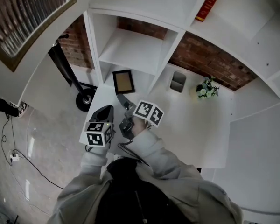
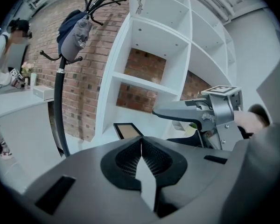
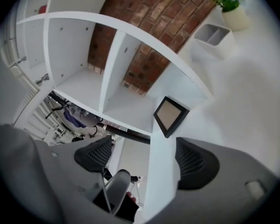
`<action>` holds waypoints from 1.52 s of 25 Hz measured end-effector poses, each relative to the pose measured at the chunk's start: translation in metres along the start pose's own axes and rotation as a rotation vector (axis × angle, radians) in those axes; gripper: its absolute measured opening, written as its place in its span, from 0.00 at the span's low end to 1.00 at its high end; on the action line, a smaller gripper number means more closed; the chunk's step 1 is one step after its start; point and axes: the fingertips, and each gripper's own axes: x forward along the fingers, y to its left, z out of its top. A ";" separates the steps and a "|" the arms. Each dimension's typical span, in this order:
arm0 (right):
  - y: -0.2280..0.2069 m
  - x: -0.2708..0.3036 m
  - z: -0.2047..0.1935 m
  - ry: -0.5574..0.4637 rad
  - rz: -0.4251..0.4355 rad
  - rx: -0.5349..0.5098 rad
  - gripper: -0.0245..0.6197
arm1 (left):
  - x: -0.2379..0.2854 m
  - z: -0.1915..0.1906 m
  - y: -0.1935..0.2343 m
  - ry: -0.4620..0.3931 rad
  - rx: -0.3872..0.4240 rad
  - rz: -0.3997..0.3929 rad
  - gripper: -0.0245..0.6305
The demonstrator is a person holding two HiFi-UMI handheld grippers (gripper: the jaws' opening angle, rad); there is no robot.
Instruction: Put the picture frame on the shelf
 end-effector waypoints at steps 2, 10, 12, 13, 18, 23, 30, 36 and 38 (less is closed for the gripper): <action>0.006 -0.018 -0.004 -0.016 0.025 -0.048 0.68 | -0.009 0.001 -0.013 -0.008 0.008 -0.021 0.04; 0.030 -0.094 -0.004 -0.126 0.053 -0.423 0.40 | -0.034 0.009 -0.062 -0.030 0.041 -0.142 0.04; 0.035 -0.111 -0.004 -0.156 0.051 -0.532 0.38 | -0.038 0.013 -0.074 -0.044 0.052 -0.174 0.04; 0.037 -0.119 -0.004 -0.173 0.047 -0.584 0.33 | -0.039 0.014 -0.080 -0.052 0.060 -0.189 0.04; 0.044 -0.150 -0.005 -0.260 0.041 -0.764 0.04 | -0.043 0.020 -0.095 -0.098 0.083 -0.222 0.04; 0.034 -0.159 -0.012 -0.301 -0.009 -0.845 0.04 | -0.043 0.016 -0.103 -0.128 0.084 -0.229 0.04; 0.015 -0.158 -0.014 -0.297 -0.045 -0.829 0.04 | -0.046 0.002 -0.112 -0.128 0.072 -0.230 0.04; 0.013 -0.154 -0.016 -0.287 -0.038 -0.848 0.04 | -0.046 0.000 -0.105 -0.135 0.060 -0.201 0.04; 0.013 -0.155 -0.016 -0.290 -0.037 -0.853 0.04 | -0.046 0.000 -0.101 -0.135 0.052 -0.190 0.04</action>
